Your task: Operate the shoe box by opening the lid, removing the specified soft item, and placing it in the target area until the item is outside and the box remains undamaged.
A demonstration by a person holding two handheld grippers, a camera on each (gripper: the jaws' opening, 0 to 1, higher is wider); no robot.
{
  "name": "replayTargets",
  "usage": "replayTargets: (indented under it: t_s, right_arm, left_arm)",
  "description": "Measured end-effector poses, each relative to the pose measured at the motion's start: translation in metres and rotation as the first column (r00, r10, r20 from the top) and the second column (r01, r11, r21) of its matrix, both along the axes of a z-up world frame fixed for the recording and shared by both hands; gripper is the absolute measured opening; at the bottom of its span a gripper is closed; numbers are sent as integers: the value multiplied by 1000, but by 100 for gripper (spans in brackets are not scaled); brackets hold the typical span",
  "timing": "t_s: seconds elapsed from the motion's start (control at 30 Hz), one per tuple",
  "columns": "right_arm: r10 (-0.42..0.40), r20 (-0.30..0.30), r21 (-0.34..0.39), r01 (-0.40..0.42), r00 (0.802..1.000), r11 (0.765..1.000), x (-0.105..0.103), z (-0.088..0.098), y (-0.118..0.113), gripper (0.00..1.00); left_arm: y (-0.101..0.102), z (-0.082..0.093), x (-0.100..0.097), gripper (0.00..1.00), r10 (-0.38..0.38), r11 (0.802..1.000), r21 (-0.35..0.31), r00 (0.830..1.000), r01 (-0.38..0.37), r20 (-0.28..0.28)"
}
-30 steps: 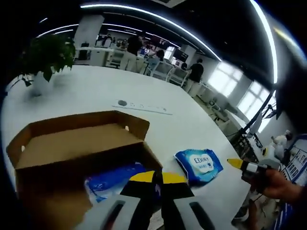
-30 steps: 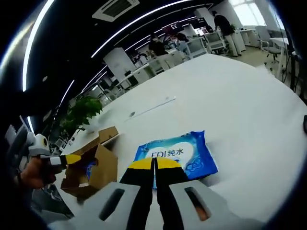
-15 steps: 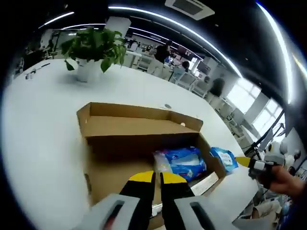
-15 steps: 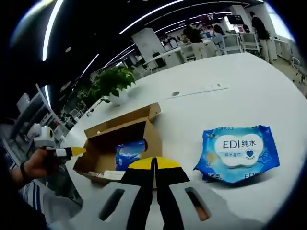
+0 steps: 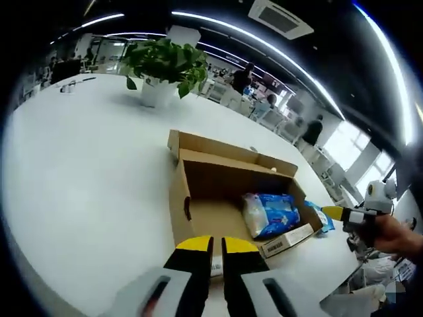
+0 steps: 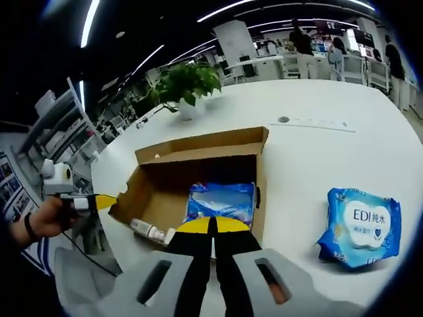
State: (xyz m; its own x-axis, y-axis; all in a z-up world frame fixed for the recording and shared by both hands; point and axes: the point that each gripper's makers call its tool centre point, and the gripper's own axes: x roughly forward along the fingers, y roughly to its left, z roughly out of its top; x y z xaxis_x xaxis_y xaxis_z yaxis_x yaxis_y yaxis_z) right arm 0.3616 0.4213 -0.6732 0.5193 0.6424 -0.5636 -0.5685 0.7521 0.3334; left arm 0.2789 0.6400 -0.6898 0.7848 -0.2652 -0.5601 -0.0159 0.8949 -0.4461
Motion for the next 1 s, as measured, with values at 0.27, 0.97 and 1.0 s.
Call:
replayTargets:
  t_s: [0.27, 0.97, 1.0]
  right_arm:
    - [200, 58, -191, -186, 978, 964, 8, -10, 12, 0]
    - [624, -10, -510, -541, 781, 669, 6, -35, 33, 34]
    - [630, -13, -510, -547, 776, 664, 6, -35, 34, 35]
  left_arm:
    - [-2, 12, 0, 8, -27, 999, 19, 997, 26, 70]
    - [1, 30, -16, 18, -45, 995, 98, 985, 29, 164]
    - [1, 31, -17, 19, -47, 994, 100, 985, 30, 169]
